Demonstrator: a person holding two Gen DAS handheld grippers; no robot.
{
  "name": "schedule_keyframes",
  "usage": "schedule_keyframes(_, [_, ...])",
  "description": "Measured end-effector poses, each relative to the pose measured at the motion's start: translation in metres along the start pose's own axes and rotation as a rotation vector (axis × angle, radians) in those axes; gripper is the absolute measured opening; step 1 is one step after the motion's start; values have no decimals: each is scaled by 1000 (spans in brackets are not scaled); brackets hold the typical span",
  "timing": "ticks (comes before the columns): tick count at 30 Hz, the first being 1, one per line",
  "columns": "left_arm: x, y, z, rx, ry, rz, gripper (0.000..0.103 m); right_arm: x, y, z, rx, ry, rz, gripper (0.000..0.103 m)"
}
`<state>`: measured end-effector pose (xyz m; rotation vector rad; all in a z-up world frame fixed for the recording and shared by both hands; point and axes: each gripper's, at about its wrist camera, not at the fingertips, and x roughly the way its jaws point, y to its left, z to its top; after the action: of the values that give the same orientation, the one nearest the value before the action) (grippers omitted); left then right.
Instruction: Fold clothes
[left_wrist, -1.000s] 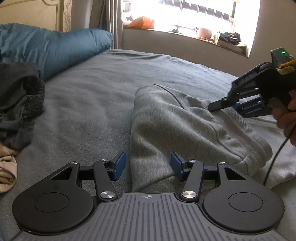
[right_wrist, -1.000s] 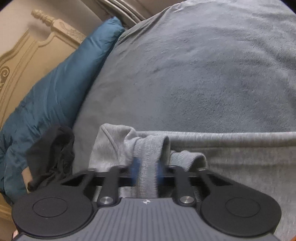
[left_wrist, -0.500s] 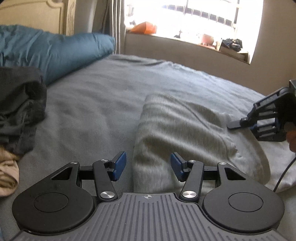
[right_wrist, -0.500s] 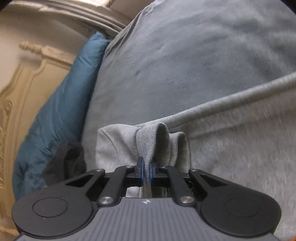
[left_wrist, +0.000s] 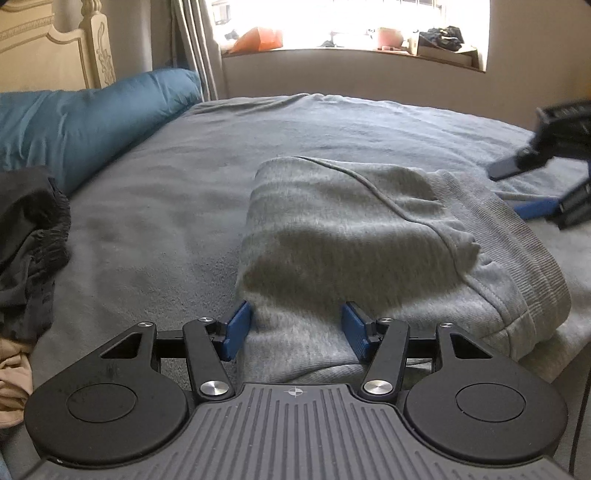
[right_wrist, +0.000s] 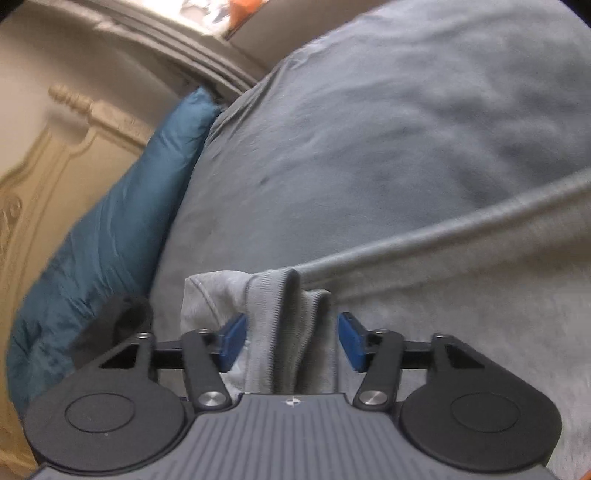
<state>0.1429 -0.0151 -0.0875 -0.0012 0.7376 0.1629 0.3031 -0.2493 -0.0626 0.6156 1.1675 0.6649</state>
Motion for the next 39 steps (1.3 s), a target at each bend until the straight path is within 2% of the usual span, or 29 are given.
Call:
schedule_keyframes(5, [1, -2, 0, 9, 5, 8, 55, 11, -29, -3, 115, 60, 57, 68])
schedule_keyframes(15, [2, -5, -3, 17, 7, 15, 55, 40, -18, 2, 95, 102, 112, 72])
schedule_keyframes(19, [2, -5, -3, 20, 5, 18, 55, 52, -13, 4, 87, 119, 135, 77])
schedule_keyframes(25, [3, -3, -3, 7, 7, 6, 55, 49, -14, -12, 77, 190, 176, 78])
schedule_keyframes(29, [3, -3, -5, 5, 3, 4, 55, 50, -13, -13, 69, 198, 174, 77])
schedule_keyframes(30, [3, -3, -4, 4, 4, 5, 55, 52, -11, -13, 63, 202, 166, 74])
schedule_keyframes(31, [3, -3, -4, 3, 4, 5, 55, 55, -8, -12, 53, 206, 156, 63])
schedule_keyframes(32, [4, -3, -4, 0, 6, 4, 55, 58, -5, -13, 41, 209, 137, 57])
schedule_keyframes(34, [4, -3, -3, -4, 8, 4, 55, 62, -1, -17, 20, 201, 104, 37])
schedule_keyframes(35, [4, -3, -3, -4, 8, 4, 55, 62, 1, -19, 13, 193, 96, 31])
schedule_keyframes(37, [2, -2, -1, -9, 12, -2, 55, 56, 5, -21, -5, 171, 80, 25])
schedule_keyframes(39, [-3, 3, 5, -44, 17, -24, 55, 44, 14, -22, -49, 135, 64, 23])
